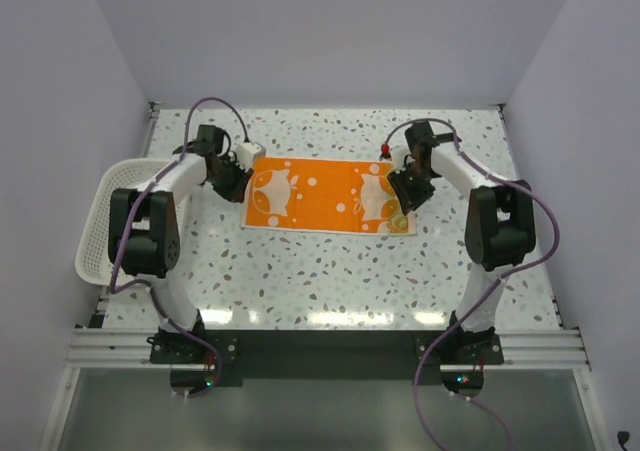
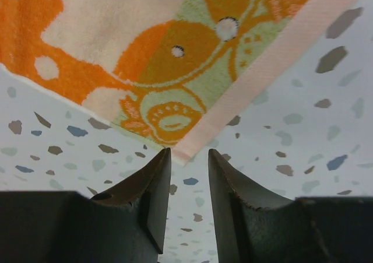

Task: Roll the towels
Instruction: Flatten the towel

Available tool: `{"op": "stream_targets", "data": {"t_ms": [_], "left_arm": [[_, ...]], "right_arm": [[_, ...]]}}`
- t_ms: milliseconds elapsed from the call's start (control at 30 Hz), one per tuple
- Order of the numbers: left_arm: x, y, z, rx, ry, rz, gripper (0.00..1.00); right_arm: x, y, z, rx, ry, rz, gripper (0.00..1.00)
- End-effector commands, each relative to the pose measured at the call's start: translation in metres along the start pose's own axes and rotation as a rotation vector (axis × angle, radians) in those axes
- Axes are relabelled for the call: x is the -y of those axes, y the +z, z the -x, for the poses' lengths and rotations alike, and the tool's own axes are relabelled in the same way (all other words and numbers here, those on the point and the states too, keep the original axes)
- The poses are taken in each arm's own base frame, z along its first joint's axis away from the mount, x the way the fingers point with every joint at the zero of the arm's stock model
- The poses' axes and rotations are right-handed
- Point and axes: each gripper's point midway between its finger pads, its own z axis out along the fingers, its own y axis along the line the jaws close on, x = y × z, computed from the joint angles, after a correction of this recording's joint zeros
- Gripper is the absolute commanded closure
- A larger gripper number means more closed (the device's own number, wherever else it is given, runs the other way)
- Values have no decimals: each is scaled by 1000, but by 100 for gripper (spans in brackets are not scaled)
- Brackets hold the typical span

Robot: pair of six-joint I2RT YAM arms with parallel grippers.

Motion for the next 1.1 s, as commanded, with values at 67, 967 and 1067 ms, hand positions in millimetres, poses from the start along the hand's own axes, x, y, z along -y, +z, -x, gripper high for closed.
{"op": "stream_targets", "data": {"t_ms": [67,967,1067], "left_arm": [[23,14,-26,-38,30,-50,76],[55,-2,-74,-144,72,-85,80],[44,-8,-41,-85,56,-73,68]], "right_arm": [[-7,22,-17,-66,-40,-16,67],[-29,8,-49,-111,-133,77,63],[-35,-20,-19,2,-108,107,55]]}}
